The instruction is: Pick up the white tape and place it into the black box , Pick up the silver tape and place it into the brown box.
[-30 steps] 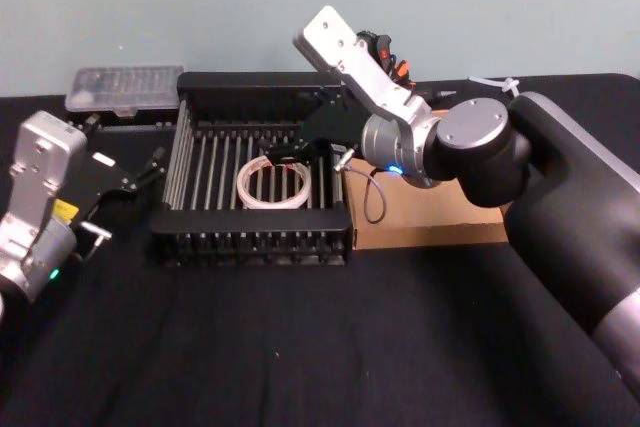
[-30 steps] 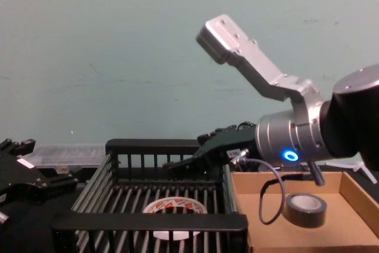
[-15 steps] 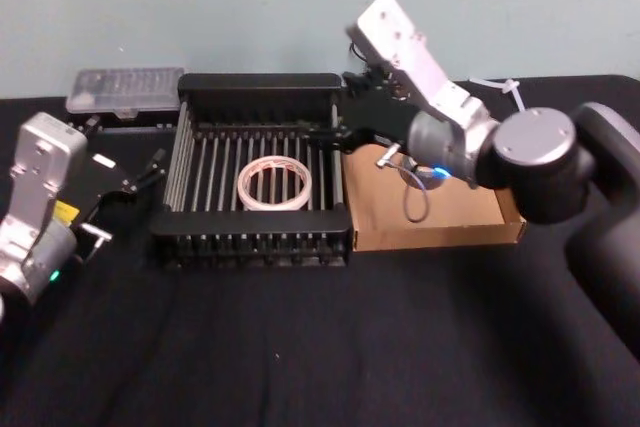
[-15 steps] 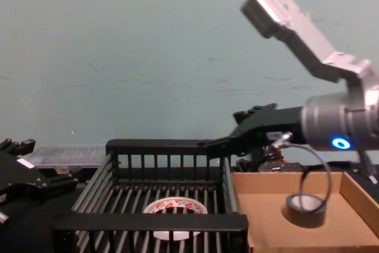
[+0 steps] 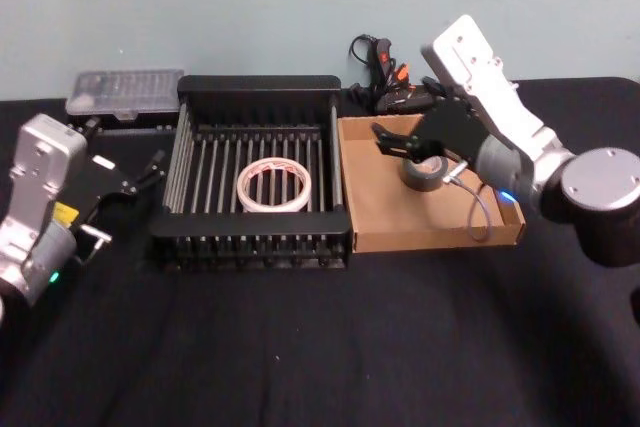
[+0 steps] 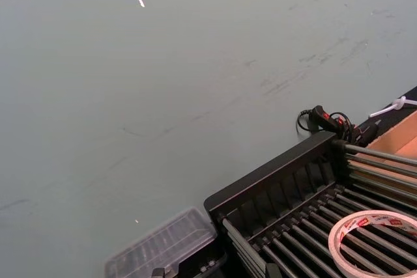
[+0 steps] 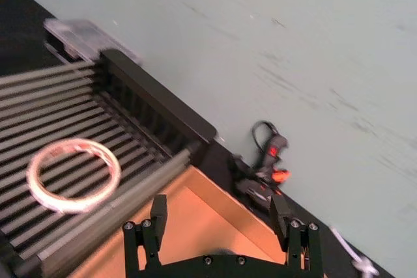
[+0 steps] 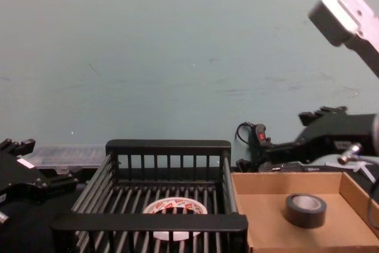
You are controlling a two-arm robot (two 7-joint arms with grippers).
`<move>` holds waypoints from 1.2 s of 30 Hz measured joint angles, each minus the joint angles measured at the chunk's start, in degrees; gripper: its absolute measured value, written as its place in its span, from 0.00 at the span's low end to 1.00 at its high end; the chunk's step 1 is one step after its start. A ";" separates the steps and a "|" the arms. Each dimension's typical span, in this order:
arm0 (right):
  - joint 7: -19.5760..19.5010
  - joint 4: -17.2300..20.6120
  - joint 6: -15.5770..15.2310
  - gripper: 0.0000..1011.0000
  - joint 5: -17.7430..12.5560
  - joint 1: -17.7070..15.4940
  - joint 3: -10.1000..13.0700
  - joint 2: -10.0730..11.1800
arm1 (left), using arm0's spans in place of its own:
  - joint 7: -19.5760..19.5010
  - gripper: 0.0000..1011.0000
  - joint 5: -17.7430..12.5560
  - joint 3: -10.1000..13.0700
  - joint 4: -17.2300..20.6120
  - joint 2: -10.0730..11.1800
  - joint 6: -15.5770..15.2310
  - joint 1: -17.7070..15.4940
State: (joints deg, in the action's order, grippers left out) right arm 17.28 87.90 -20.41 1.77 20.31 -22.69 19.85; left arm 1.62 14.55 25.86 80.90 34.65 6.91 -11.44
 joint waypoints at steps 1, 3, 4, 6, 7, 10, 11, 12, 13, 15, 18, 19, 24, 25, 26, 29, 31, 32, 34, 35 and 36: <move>-0.27 0.17 0.03 0.99 0.27 -0.30 0.16 0.15 | 0.00 0.99 0.00 0.00 0.00 0.00 0.00 0.00; -0.94 0.49 0.08 0.99 0.94 -0.98 0.52 0.48 | 0.00 0.99 0.00 0.00 0.00 0.00 0.00 0.00; -1.52 0.58 0.21 0.99 1.51 -1.51 0.79 0.68 | 0.00 0.99 0.00 0.00 0.00 0.00 0.00 0.00; -2.18 0.59 0.40 0.99 2.13 -2.03 1.09 0.79 | 0.00 0.99 0.00 0.00 0.00 0.00 0.00 0.01; -2.50 0.58 0.51 0.99 2.40 -2.26 1.23 0.83 | 0.00 0.99 0.00 0.00 0.00 0.00 0.00 0.00; -4.43 0.04 1.82 0.99 4.42 -3.21 1.62 0.98 | 0.00 0.99 0.00 0.00 0.00 0.00 0.00 0.00; -4.90 -0.12 2.18 0.99 4.87 -3.40 1.67 0.98 | 0.00 0.99 0.00 0.00 0.00 0.00 0.00 0.00; -5.30 -0.28 2.50 0.99 5.23 -3.53 1.69 0.99 | 0.00 0.99 0.00 0.00 0.00 0.00 0.00 0.00; -5.74 -0.53 2.92 0.99 5.68 -3.65 1.70 0.99 | 0.00 0.99 0.00 0.00 0.00 0.00 0.00 0.00; -6.99 -1.32 4.27 0.99 7.12 -3.98 1.69 0.96 | 0.00 0.99 0.00 0.00 0.00 0.00 0.00 0.00; -8.36 -2.21 5.68 0.99 9.07 -4.23 1.38 0.95 | 0.00 0.99 0.00 0.00 0.00 0.00 0.00 0.00; -8.58 -2.43 5.95 0.99 9.45 -4.27 1.33 0.93 | 0.00 0.99 0.00 0.00 0.00 0.00 0.00 0.00; -9.48 -3.86 7.17 0.99 11.24 -4.42 1.27 0.56 | 0.00 0.99 0.00 0.00 0.00 0.00 0.00 0.00; -9.55 -3.98 7.27 0.99 11.39 -4.43 1.30 0.50 | 0.00 0.99 0.00 0.00 0.00 0.00 0.00 0.00; -9.71 -4.26 7.49 0.99 11.67 -4.47 1.44 0.31 | 0.00 0.99 0.00 0.00 0.00 0.00 0.00 0.00; -9.83 -4.62 7.66 0.99 12.03 -4.62 1.85 -0.07 | 0.00 0.99 0.00 0.00 0.00 0.00 0.00 0.00; -9.88 -4.76 7.66 0.99 12.22 -4.72 2.13 -0.33 | 0.00 0.99 0.00 0.00 0.00 0.00 0.00 0.00; -9.88 -4.76 7.67 0.99 12.22 -4.72 2.13 -0.32 | 0.00 0.99 0.00 0.00 0.00 0.00 0.00 0.00; -9.89 -4.76 7.66 0.99 12.22 -4.71 2.13 -0.30 | 0.00 0.99 0.00 0.00 0.00 0.00 0.00 0.00; -9.88 -4.76 7.66 0.99 12.22 -4.70 2.12 -0.29 | 0.00 0.99 0.00 0.00 0.00 0.00 0.00 0.00; -9.88 -4.76 7.67 0.99 12.21 -4.70 2.12 -0.28 | 0.00 0.99 0.00 0.00 0.00 0.00 0.00 0.00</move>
State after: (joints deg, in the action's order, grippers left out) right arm 7.40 83.15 -12.74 13.99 15.61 -20.57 19.57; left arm 1.62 14.55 25.86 80.90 34.65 6.91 -11.43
